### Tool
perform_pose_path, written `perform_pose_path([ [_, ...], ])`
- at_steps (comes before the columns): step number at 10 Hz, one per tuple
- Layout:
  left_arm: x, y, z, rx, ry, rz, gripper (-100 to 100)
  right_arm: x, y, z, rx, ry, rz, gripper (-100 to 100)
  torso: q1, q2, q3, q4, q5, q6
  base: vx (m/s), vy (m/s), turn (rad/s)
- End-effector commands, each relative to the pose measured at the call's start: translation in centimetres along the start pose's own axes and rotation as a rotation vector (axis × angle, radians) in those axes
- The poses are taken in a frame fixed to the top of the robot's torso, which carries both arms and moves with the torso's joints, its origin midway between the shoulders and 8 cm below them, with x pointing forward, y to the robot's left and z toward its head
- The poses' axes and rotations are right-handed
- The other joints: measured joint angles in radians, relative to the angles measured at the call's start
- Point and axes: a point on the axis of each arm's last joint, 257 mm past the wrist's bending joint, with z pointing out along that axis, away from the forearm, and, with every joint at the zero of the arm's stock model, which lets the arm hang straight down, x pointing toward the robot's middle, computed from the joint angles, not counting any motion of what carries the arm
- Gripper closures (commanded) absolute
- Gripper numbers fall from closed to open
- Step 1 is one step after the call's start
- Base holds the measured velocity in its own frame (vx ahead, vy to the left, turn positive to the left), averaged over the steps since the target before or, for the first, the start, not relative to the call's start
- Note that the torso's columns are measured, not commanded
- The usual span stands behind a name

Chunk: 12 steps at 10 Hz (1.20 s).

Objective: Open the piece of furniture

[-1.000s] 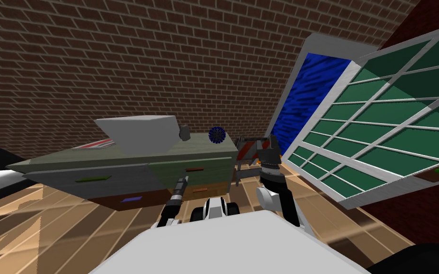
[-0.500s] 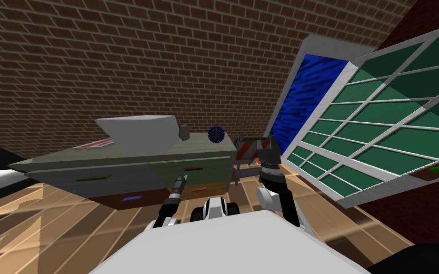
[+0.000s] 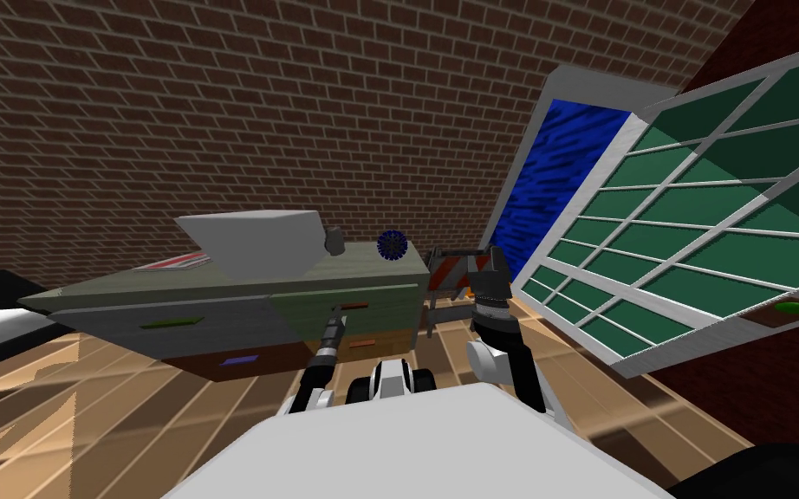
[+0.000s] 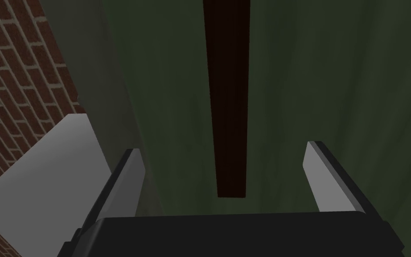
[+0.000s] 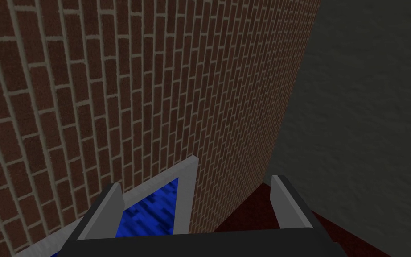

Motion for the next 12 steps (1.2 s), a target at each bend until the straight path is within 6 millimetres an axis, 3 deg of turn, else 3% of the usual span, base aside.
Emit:
perform_pose_path([
  [1, -0.1, -0.6, 0.5, 0.0, -0.004, -0.002, -100, 0.0, 0.0, 0.0, 0.0, 0.0, 0.0, 0, 0.0, 0.0, 0.0, 0.0, 0.0, 0.0, 0.065, -0.018, -0.019],
  [2, -0.1, -0.4, 0.2, 0.002, -0.002, -0.001, -100, 0.0, 0.0, 0.0, 0.0, 0.0, 0.0, 0, -0.001, -0.003, -0.001, 0.0, 0.0, 0.0, 0.043, -0.011, -0.004],
  [3, -0.1, -0.4, 0.3, 0.001, -0.002, -0.001, 100, 0.0, 0.0, 0.0, 0.0, 0.0, 0.0, 0, 0.0, -0.001, -0.001, 0.0, 0.0, 0.0, 0.006, -0.002, 0.001],
  [8, 0.0, -1.0, -0.5, 0.005, 0.003, -0.002, 100, 0.0, 0.0, 0.0, 0.0, 0.0, 0.0, 0, -0.001, 0.001, 0.001, 0.0, 0.0, 0.0, -0.159, -0.014, 0.012],
  [9, -0.6, -0.9, -0.6, 0.002, 0.016, 0.024, -100, 0.0, 0.0, 0.0, 0.0, 0.0, 0.0, 0, 0.0, -0.006, -0.004, -0.002, 0.0, 0.0, -0.015, -0.002, -0.003],
  [12, -1.6, -0.4, -0.5, -0.005, 0.031, 0.062, -100, 0.0, 0.0, 0.0, 0.0, 0.0, 0.0, 0, 0.0, -0.004, -0.002, -0.001, 0.0, 0.0, 0.059, 0.011, -0.003],
])
